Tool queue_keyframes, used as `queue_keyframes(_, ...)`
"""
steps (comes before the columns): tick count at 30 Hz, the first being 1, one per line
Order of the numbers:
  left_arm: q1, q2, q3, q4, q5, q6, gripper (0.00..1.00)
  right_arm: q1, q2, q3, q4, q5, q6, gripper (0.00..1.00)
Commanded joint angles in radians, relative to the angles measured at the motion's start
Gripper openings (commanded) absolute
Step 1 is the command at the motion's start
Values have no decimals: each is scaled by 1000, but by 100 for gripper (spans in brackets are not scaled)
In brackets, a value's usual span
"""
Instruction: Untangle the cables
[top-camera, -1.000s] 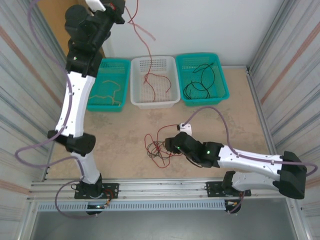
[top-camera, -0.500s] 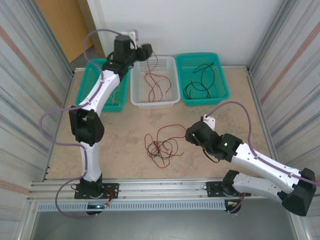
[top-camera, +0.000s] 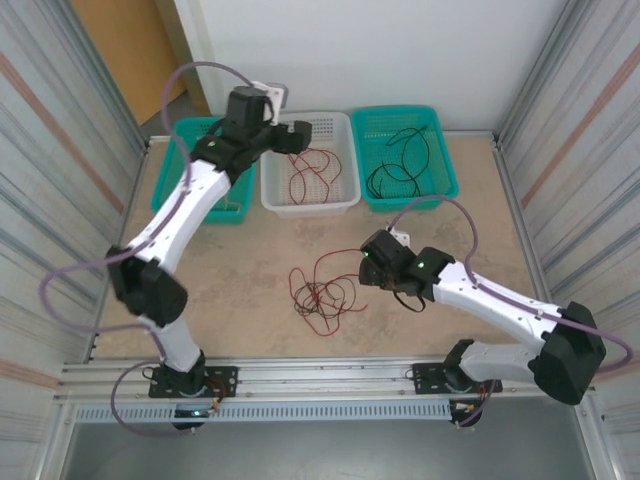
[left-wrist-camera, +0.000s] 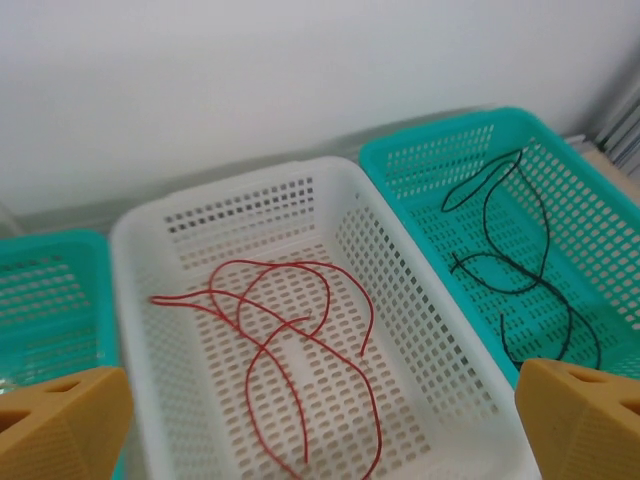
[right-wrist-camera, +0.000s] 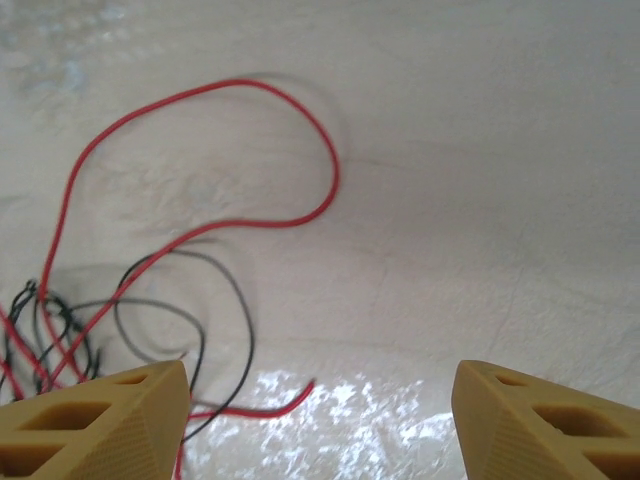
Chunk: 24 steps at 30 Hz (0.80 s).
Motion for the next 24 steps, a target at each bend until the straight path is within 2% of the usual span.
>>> queue_keyframes(1,1,-230,-123,-19,11,-5,97,30,20,15,64,-73,-76,69)
queue_keyframes(4,1,-420,-313,-39,65,-69,88,123,72,19,144,-102,-100,69)
queue_keyframes(7,1,-595,-525,-51,136,-154,75,171,166,39,196,-118,-89,62)
queue_keyframes(11,-6,-768,-765,-56,254,-290,64,167,281,73,265,-155,-106,54)
queue_keyframes(13,-27,-844,-877,-46,260,-354,62,155,343,112,271,-173,-128,47)
queue_keyframes(16,-53,-932,-985,-41,230,-416,59,152,430,169,259,-207,-154,36)
queue_keyframes(24,-55,-1007,-1082,-35,233,-497,52,176,514,214,213,-151,-134,28)
